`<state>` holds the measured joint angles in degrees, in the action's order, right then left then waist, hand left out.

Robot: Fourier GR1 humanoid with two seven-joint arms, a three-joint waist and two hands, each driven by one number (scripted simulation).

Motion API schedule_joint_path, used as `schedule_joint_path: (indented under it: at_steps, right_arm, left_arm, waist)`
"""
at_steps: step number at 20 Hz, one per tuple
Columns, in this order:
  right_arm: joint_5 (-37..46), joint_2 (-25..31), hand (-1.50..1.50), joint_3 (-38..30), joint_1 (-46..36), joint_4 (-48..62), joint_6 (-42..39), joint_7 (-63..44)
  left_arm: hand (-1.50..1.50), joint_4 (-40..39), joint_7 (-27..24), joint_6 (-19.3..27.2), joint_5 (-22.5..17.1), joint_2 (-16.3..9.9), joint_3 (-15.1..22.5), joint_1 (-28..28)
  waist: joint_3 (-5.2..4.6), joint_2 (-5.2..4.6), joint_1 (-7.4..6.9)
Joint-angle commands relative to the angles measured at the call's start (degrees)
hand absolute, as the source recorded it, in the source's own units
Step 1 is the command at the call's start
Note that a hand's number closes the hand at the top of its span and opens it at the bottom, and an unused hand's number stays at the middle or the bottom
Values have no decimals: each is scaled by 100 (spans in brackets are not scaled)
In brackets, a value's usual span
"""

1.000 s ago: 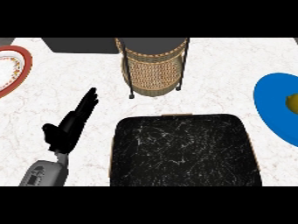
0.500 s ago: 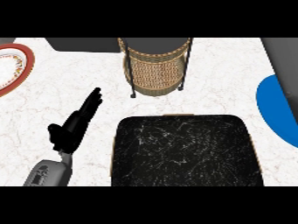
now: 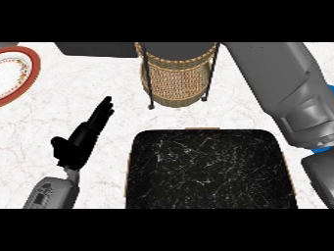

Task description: Pick the tomato from the tray and place it in the tiered basket

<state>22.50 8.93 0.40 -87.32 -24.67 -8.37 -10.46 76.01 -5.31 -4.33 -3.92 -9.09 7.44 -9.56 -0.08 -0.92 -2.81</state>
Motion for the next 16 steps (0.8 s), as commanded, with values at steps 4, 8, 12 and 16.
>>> schedule_joint_path:
  at_steps: [4,8,12,16]
  right_arm:
    - [-206,-432,150,-365,-506,661,40,52]
    - [-412,-520,150,-616,-391,913,-2,111]
    - [-981,-657,150,-1178,-539,1306,-194,-1053]
    - [-1385,-590,-150,-1601,-642,1290,-189,-1279]
  left_arm:
    - [0,-187,49,69,80,83,-62,-246]
    - [0,240,303,210,147,236,108,-109]
    - [0,1,143,36,40,23,-124,-165]
    - [0,341,183,-97,-92,9,-102,140]
  waist:
    - [-1,-7,20]
    - [4,7,-6]
    - [1,19,41]
    - [4,34,12]
